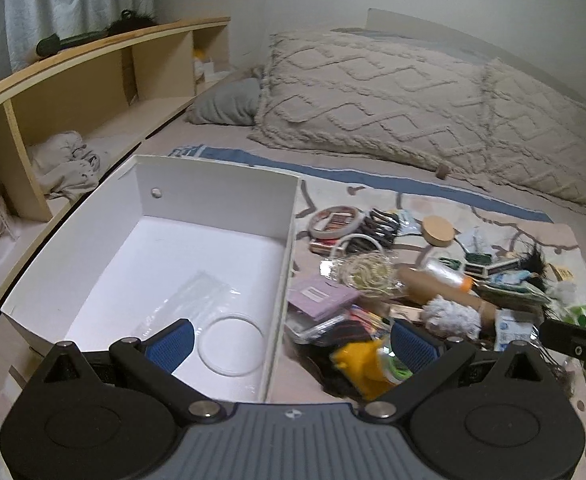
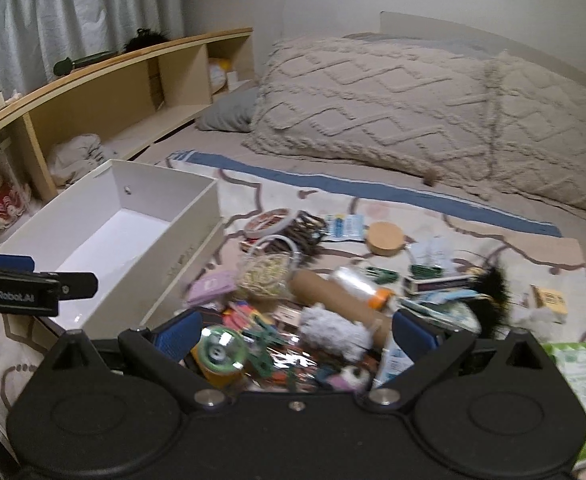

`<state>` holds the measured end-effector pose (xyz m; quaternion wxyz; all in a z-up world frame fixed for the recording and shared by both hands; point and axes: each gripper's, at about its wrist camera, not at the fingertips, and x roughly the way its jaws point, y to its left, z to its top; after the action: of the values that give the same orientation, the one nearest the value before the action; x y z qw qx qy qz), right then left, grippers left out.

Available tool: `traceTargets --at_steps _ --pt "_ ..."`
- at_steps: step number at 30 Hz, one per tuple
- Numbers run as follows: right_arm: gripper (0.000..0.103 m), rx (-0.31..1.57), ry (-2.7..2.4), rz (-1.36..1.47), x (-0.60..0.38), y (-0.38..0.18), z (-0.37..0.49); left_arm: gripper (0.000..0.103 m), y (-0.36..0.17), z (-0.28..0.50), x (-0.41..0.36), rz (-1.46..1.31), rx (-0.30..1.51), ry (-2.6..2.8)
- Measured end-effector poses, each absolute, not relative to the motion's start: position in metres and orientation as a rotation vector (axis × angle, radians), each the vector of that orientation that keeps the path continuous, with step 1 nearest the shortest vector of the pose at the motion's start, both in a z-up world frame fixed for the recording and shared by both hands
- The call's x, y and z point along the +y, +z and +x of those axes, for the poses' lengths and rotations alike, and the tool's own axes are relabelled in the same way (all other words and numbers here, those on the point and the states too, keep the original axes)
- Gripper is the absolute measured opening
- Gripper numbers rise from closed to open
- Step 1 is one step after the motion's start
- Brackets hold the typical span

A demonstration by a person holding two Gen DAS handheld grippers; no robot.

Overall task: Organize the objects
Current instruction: 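Withdraw both tools from the box back over the bed, then move the left tool toward the yellow headlamp and the right tool toward the brown cord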

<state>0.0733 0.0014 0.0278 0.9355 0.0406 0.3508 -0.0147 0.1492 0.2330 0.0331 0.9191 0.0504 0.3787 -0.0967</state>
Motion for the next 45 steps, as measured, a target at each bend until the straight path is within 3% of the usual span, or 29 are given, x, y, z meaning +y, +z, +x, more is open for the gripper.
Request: traceTargets --at_steps 19,32,45 --pt "0.103 0.724 -0.089 0.035 -0.047 0.011 0.012 0.103 0.054 0.096 0.156 0.227 0.736 -0.256" --pt "0.103 0.647 -0.077 0.002 -0.036 -0.008 -0.002 0.103 0.048 0.087 0.151 0.239 0.640 -0.311" --pt "0.103 0.633 -0.068 0.028 -0.024 -0.063 -0.003 0.103 -0.002 0.093 0.163 0.286 0.528 -0.363"
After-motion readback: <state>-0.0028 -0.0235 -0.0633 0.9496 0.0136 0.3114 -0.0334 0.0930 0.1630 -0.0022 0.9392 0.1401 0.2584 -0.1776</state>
